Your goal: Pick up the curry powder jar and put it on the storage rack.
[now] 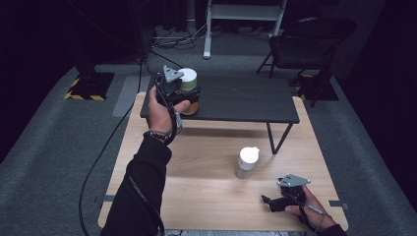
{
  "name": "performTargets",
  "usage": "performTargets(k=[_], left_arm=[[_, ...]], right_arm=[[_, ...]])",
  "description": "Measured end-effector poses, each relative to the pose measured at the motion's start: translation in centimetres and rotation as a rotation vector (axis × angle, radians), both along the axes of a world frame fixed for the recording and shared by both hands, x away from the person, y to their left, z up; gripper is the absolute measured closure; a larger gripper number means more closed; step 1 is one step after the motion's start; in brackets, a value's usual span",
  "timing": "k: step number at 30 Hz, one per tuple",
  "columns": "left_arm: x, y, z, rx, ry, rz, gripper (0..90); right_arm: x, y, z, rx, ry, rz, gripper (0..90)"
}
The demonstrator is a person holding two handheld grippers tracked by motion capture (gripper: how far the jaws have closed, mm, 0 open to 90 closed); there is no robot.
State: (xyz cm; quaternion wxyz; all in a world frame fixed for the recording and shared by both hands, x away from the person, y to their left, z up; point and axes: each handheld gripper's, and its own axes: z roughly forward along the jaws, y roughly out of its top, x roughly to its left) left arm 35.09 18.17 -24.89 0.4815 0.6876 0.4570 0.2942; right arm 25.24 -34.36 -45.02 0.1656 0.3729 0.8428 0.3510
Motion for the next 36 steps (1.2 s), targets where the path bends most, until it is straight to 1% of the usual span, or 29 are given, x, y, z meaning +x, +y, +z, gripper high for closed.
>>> performTargets(k=[2, 4, 5, 7, 8, 9, 10, 11, 12, 13, 15, 17, 21, 24, 30, 33, 36], left_arm=[[0.0, -0.1, 0.0, 0.012, 0.005, 0.0, 25.0], [0.1, 0.1, -0.2, 0.001, 0.007, -0.007, 21.1], [0.0, 0.0, -0.3, -0.002, 0.003, 0.001, 18.7], [-0.1, 0.0, -0.6, -0.014, -0.007, 0.002, 13.3], [-0.2, -0.1, -0.7, -0.002, -0.01, 0.004, 8.9], [-0.5, -0.6, -0.7, 0.027, -0.024, 0.02, 5.9], [-0.5, -0.6, -0.7, 0.027, -0.024, 0.02, 4.3], [-0.7, -0.8, -0.7, 0.039, -0.033, 0.024, 3.1], [-0.8, -0.7, -0.7, 0.034, -0.036, 0.02, 1.3], [-1.1, -0.9, -0.8, 0.036, -0.047, 0.032, 0.5], [-1.2, -0.7, -0.9, 0.03, -0.052, 0.027, 0.5], [-1.4, -0.8, -1.1, 0.042, -0.064, 0.028, 0.5], [-1.9, -0.7, -1.3, 0.045, -0.078, 0.028, 0.5], [-2.5, -0.6, -1.8, 0.075, -0.118, 0.016, 0.5], [-3.4, 0.0, -2.3, 0.065, -0.144, -0.001, 0.5], [-4.0, 0.1, -2.6, 0.076, -0.161, -0.006, 0.5], [-4.4, 0.5, -3.0, 0.076, -0.165, -0.017, 0.5]], right_arm=[[0.0, 0.0, 0.0, 0.0, 0.0, 0.0, 0.5], [0.0, 0.0, 0.0, 0.0, 0.0, 0.0, 0.5], [0.0, 0.0, 0.0, 0.0, 0.0, 0.0, 0.5], [0.0, 0.0, 0.0, 0.0, 0.0, 0.0, 0.5], [0.0, 0.0, 0.0, 0.0, 0.0, 0.001, 0.5], [0.0, 0.0, 0.0, 0.0, 0.0, 0.0, 0.5], [0.0, 0.0, 0.0, 0.0, 0.0, 0.001, 0.5], [0.0, 0.0, 0.0, 0.0, 0.0, 0.0, 0.5], [0.0, 0.0, 0.0, 0.0, 0.0, 0.0, 0.5], [0.0, 0.0, 0.0, 0.0, 0.0, 0.001, 0.5], [0.0, 0.0, 0.0, 0.0, 0.0, 0.001, 0.5], [0.0, 0.0, 0.0, -0.001, 0.0, 0.0, 0.5], [0.0, 0.0, 0.0, 0.0, 0.0, 0.0, 0.5], [0.0, 0.0, 0.0, 0.0, 0.0, 0.0, 0.5], [0.0, 0.0, 0.0, 0.0, 0.0, 0.001, 0.5], [0.0, 0.0, 0.0, -0.001, 0.0, 0.001, 0.5], [0.0, 0.0, 0.0, -0.001, 0.0, 0.001, 0.5]])
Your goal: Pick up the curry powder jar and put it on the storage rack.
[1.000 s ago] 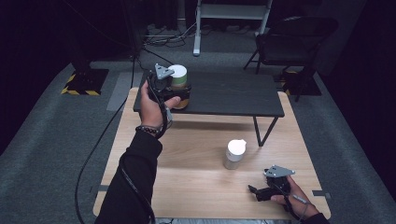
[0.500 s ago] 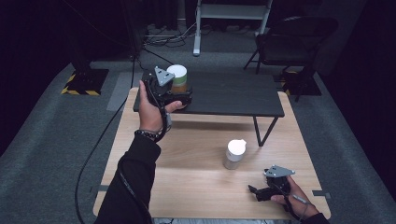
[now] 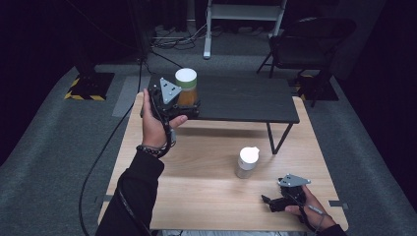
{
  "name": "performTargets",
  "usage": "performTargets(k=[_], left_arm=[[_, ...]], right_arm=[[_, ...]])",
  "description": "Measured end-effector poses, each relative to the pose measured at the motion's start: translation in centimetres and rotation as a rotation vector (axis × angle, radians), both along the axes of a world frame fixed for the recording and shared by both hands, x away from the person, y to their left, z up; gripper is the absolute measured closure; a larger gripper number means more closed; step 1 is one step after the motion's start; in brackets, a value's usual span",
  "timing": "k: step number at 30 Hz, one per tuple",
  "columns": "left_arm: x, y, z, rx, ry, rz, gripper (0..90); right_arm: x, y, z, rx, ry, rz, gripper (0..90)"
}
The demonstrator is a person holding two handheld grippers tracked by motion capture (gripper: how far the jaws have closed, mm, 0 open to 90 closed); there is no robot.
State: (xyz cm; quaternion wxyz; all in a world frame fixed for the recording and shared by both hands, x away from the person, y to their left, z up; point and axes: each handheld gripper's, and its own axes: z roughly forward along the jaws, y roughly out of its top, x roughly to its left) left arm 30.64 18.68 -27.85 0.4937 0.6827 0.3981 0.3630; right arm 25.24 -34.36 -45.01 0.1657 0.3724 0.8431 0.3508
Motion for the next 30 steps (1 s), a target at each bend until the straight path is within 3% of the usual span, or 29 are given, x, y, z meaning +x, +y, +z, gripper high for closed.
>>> performTargets(k=[11, 18, 24, 30], left_arm=[[-2.0, 0.3, -1.5, 0.079, -0.001, -0.003, 0.5], [-2.9, 0.9, -3.6, 0.098, 0.013, -0.007, 0.5], [-3.8, 0.6, -5.2, 0.147, 0.02, -0.005, 0.5], [-4.6, 0.6, -6.3, 0.152, 0.027, -0.019, 0.5]], right_arm=[[0.0, 0.0, 0.0, 0.0, 0.001, 0.0, 0.5], [0.0, 0.0, 0.0, 0.001, 0.001, 0.0, 0.5], [0.0, 0.0, 0.0, 0.0, 0.001, 0.0, 0.4], [0.0, 0.0, 0.0, 0.001, 0.002, 0.0, 0.4]])
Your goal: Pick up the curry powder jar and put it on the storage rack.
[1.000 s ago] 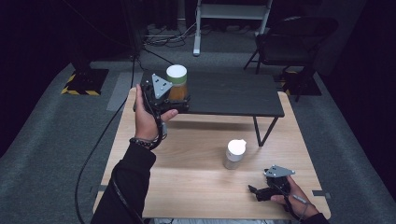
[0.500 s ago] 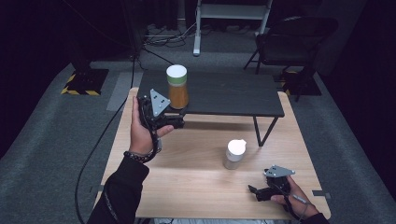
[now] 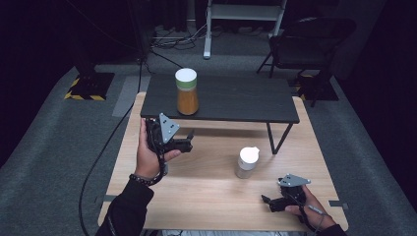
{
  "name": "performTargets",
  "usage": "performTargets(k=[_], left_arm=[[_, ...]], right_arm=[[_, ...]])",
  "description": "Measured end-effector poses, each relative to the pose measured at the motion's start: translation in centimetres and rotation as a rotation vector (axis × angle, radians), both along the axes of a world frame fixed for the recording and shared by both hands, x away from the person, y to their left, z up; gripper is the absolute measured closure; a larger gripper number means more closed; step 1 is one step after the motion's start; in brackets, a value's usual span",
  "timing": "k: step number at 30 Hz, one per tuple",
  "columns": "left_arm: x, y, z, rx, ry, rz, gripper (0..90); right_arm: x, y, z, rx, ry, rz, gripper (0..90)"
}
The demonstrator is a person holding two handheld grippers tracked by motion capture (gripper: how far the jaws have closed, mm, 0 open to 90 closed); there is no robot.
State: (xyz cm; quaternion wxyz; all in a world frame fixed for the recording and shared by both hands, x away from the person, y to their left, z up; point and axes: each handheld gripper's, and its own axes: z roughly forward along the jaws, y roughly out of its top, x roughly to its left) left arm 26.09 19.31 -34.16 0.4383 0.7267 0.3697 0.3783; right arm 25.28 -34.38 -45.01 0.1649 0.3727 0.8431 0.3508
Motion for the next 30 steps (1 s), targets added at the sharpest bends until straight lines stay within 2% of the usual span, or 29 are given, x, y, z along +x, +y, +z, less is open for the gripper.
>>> performTargets(k=[3, 6, 9, 16, 19, 21, 25, 30], left_arm=[[-0.7, -0.4, -0.7, 0.027, -0.003, -0.009, 0.5], [-1.0, -0.6, -1.1, 0.026, -0.003, -0.015, 0.5], [-1.4, -0.7, -1.8, 0.049, 0.011, -0.037, 0.5], [-2.0, -0.8, -2.8, 0.068, 0.032, -0.049, 0.6], [-2.3, -0.8, -3.5, 0.061, 0.039, -0.057, 0.6], [-2.6, -0.7, -4.1, 0.047, 0.051, -0.067, 0.6], [-2.8, -0.7, -4.8, 0.049, 0.071, -0.078, 0.6], [-3.0, -0.8, -5.8, 0.078, 0.106, -0.097, 0.6]], right_arm=[[0.0, 0.0, 0.0, 0.0, 0.0, 0.0, 0.4], [0.0, 0.0, 0.0, 0.0, 0.0, 0.0, 0.4], [0.0, 0.0, 0.0, 0.0, 0.0, 0.0, 0.4], [0.0, 0.0, 0.0, 0.0, -0.001, 0.0, 0.4], [0.0, 0.0, 0.0, 0.0, -0.001, 0.0, 0.4], [0.0, 0.0, 0.0, 0.0, -0.001, 0.0, 0.4], [0.0, 0.0, 0.0, 0.0, -0.001, 0.0, 0.5], [0.0, 0.0, 0.0, -0.001, -0.002, 0.0, 0.5]])
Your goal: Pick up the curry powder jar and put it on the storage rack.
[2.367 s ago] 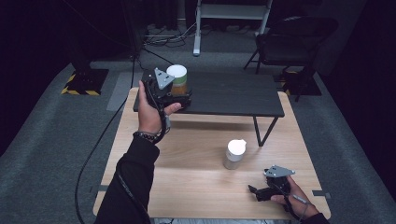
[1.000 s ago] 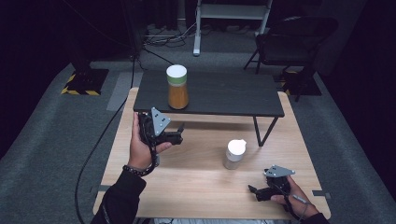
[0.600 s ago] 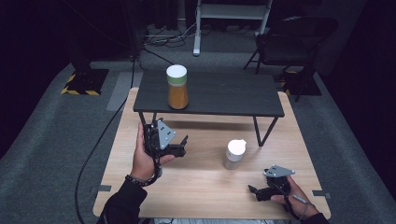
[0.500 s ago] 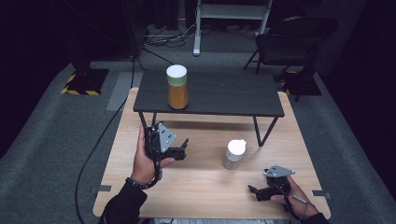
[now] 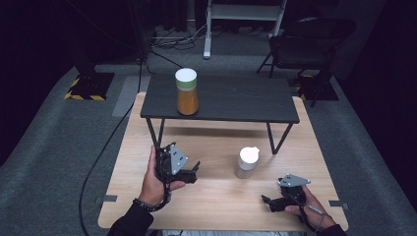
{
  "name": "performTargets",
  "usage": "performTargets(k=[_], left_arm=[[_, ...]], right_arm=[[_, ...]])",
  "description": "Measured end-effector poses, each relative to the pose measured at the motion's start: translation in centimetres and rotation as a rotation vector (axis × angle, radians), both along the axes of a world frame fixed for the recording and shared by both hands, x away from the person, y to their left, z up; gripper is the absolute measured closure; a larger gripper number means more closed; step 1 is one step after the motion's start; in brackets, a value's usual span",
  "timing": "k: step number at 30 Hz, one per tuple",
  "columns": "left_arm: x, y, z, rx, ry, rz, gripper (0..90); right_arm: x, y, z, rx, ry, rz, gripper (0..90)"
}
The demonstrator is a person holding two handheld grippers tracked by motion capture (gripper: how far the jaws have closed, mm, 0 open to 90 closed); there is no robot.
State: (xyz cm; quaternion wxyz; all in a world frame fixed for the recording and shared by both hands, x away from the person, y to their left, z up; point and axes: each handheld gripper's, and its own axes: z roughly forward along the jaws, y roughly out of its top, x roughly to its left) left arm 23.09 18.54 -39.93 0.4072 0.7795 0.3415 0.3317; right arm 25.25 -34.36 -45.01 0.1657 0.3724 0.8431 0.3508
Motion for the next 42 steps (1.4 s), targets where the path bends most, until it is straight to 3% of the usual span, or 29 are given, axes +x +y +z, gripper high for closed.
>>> performTargets(k=[5, 18, 31, 36, 42], left_arm=[[-0.3, -0.2, -1.0, 0.042, 0.033, -0.005, 0.6], [-0.8, 0.4, -2.9, 0.094, 0.094, -0.028, 0.6], [-0.6, 2.4, -4.1, 0.085, 0.201, -0.022, 0.6], [-0.3, 3.2, -4.6, 0.114, 0.224, -0.01, 0.6], [0.4, 4.3, -5.1, 0.119, 0.271, 0.004, 0.7]], right_arm=[[0.0, 0.0, 0.0, 0.0, 0.0, 0.0, 0.5], [0.0, 0.0, 0.0, 0.0, -0.001, 0.0, 0.5], [0.0, 0.0, 0.0, 0.0, -0.001, 0.0, 0.5], [0.0, 0.0, 0.0, 0.0, -0.001, 0.0, 0.5], [0.0, 0.0, 0.0, 0.0, 0.0, 0.0, 0.5]])
